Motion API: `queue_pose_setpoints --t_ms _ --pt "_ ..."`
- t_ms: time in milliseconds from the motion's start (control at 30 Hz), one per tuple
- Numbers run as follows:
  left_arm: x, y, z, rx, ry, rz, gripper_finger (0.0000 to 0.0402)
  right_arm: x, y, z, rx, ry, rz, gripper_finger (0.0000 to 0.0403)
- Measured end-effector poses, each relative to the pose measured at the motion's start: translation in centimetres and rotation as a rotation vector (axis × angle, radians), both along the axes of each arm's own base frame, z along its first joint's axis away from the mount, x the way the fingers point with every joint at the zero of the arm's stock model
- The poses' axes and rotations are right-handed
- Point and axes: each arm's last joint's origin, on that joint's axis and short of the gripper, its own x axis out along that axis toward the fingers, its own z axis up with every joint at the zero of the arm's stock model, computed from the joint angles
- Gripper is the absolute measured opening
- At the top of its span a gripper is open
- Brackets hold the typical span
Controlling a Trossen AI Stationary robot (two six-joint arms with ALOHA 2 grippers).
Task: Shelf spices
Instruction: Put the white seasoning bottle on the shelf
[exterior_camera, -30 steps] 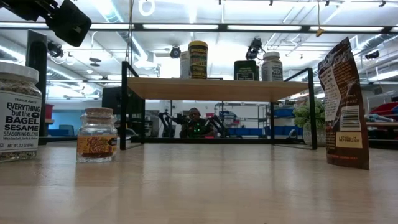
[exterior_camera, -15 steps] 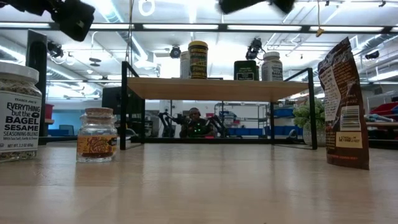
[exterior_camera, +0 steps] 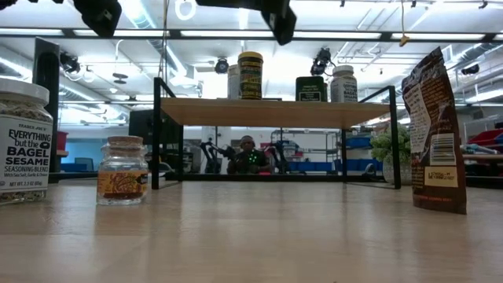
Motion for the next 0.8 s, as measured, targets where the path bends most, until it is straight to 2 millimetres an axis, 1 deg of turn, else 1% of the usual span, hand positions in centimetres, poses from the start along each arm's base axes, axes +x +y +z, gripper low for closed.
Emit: queue_pose_setpoints --t_ms 167,333,433,533,633,800 --pt "0.0 0.01 0.03 0.0 -0.003 0.003 0.0229 0.26 -0.56 -0.03 0.019 0.009 0.027 0.0001" --pt "0.05 0.48 0.04 0.01 -0.009 0.164 0.0231 0.26 -0.56 -0.03 0.018 0.009 0.027 0.0002" --pt "0.05 0.5 0.03 0.01 -0.009 0.172 0.0238 0.26 -0.56 -0.04 0.018 0.01 0.027 0.0002" --pt "0.17 0.44 -0.05 -0.008 -0.001 0.176 0.0257 0.25 -0.53 -0.03 0.018 0.01 0.028 0.0002" --pt "0.43 0.32 -0.27 -0.049 0.019 0.182 0.0286 0.19 -0.39 -0.04 0.018 0.01 0.032 0.0001" --pt "0.99 0.04 -0.78 -0.036 0.054 0.183 0.0332 0.19 -0.39 -0.04 0.018 0.01 0.032 0.0005"
